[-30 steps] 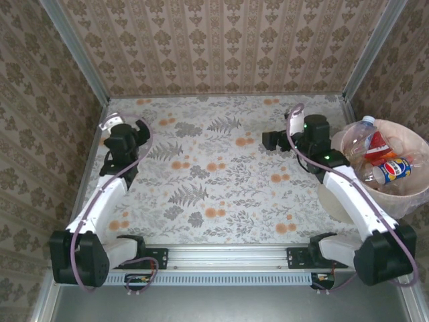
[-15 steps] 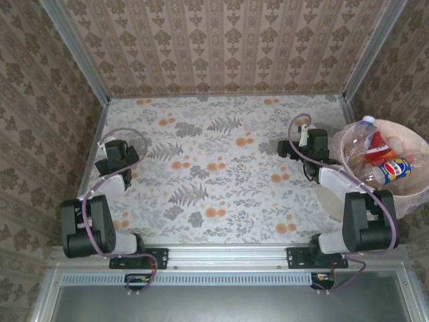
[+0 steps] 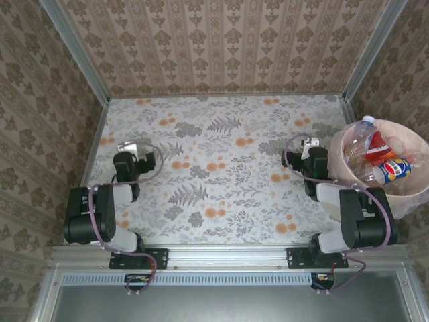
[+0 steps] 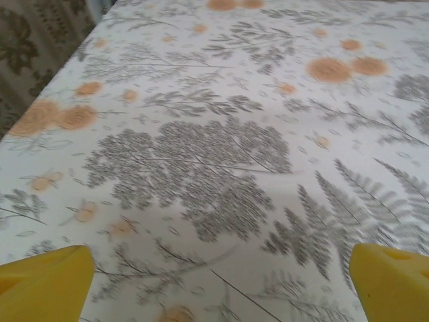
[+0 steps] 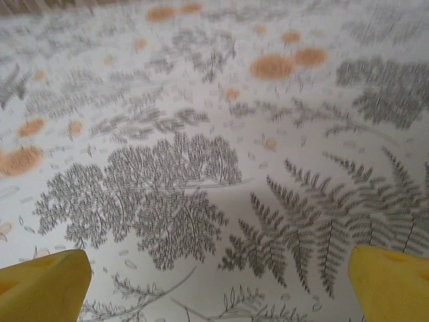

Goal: Put the plastic bottles in the bin

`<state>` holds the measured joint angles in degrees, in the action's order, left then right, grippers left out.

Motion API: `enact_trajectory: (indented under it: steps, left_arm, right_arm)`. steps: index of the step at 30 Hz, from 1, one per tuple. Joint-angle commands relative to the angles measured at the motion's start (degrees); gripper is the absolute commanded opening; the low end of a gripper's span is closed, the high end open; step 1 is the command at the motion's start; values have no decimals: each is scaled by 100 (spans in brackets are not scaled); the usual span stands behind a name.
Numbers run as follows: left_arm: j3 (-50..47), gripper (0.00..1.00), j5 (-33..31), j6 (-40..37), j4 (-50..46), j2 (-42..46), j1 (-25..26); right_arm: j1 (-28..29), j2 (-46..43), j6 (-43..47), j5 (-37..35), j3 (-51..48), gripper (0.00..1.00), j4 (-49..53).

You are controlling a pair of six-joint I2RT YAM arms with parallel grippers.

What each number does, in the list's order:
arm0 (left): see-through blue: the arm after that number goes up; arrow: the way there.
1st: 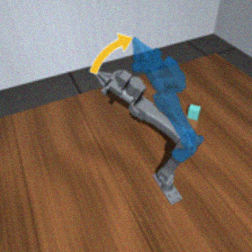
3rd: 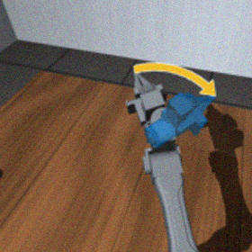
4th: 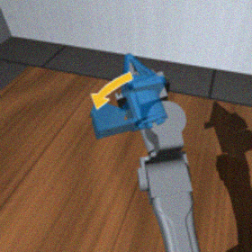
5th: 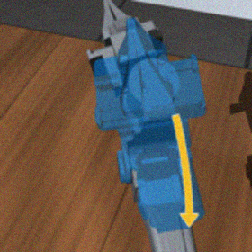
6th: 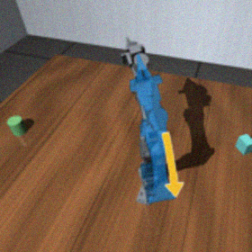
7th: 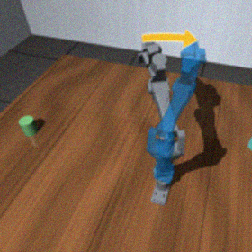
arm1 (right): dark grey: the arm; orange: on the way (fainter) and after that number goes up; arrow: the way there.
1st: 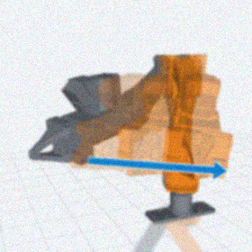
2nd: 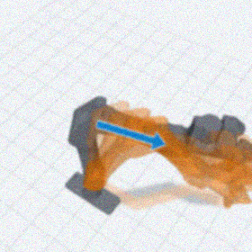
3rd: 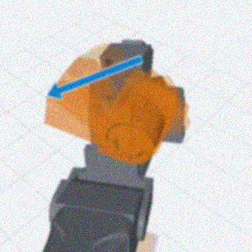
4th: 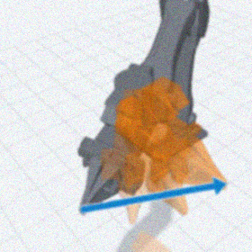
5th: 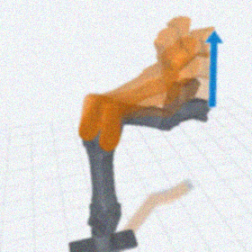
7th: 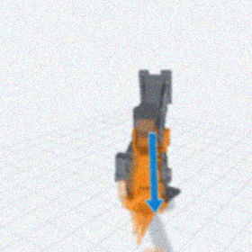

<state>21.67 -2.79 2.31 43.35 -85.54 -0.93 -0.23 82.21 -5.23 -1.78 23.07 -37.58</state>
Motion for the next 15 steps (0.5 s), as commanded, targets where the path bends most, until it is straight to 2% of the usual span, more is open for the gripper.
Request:
enact_trajectory:
  steps: [1, 2, 3, 5, 15]
  left_arm:
    - [-254, 100, -262, -301, 1370, -244, 139]
    - [-151, 100, -583, -157, 965, -146, 167]
    - [-81, 100, -842, -260, 1055, -256, 267]
    - [64, 100, -1129, -320, 721, -240, 452]
    - [48, 100, -1137, -318, 780, -255, 431]
  right_arm:
    - [-32, 311, 163, -125, -468, 100, -1886]
    - [-30, 557, 159, -108, -512, 100, -2188]
    - [-17, 685, 181, -143, -460, 100, -2349]
    - [-2, 513, 116, -300, -17, 100, -1164]
    - [118, 542, 216, -511, -92, 100, -1375]
